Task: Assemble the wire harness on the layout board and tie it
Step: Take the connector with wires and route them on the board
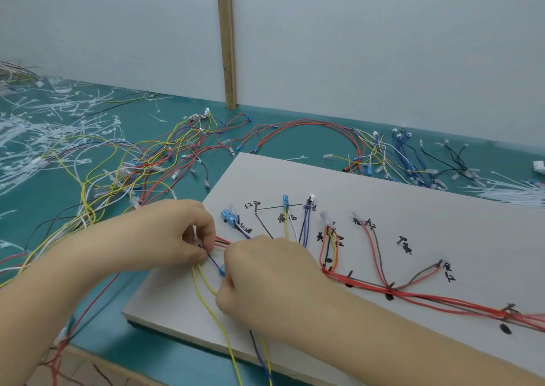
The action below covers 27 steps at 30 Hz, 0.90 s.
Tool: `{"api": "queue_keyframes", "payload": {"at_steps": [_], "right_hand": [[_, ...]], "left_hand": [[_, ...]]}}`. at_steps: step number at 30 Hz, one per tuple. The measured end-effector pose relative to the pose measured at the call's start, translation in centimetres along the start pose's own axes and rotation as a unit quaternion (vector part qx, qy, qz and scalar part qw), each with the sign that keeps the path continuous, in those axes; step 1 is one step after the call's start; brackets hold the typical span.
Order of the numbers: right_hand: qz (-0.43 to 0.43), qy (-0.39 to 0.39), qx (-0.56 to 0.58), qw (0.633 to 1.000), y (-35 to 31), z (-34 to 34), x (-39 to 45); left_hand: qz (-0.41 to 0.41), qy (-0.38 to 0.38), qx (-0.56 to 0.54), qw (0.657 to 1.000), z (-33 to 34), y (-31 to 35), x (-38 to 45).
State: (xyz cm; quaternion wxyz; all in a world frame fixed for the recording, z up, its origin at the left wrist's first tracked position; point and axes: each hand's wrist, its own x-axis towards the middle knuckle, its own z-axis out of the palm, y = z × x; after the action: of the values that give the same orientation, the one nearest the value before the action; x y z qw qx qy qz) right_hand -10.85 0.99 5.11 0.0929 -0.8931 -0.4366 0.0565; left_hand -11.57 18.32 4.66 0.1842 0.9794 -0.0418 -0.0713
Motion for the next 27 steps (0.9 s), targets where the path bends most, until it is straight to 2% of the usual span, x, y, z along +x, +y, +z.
{"api": "queue_keyframes", "payload": {"at_steps": [5,12,16,21,27], "right_hand": [[0.017,-0.003,-0.040,0.999,0.3,0.8,0.1],[-0.017,0.050,-0.046,0.998,0.5,0.6,-1.0],[-0.026,-0.009,0.034,0.999,2.2,0.2,-1.7],[0.026,-0.103,0.152,0.983,4.4,-1.8,-3.5],[0.040,-0.119,0.142,0.982,6.7,-3.0,-6.3]], "left_hand": [[0.033,0.047,0.036,0.998,0.6,-0.3,-0.5],[0.070,0.072,0.075,0.992,1.3,-0.5,-0.8],[0.066,0.061,0.102,0.991,1.5,-0.3,-1.1],[0.055,0.038,0.101,0.993,1.4,-0.3,-1.2],[0.059,0.033,0.086,0.994,1.6,0.1,-1.4]]}}
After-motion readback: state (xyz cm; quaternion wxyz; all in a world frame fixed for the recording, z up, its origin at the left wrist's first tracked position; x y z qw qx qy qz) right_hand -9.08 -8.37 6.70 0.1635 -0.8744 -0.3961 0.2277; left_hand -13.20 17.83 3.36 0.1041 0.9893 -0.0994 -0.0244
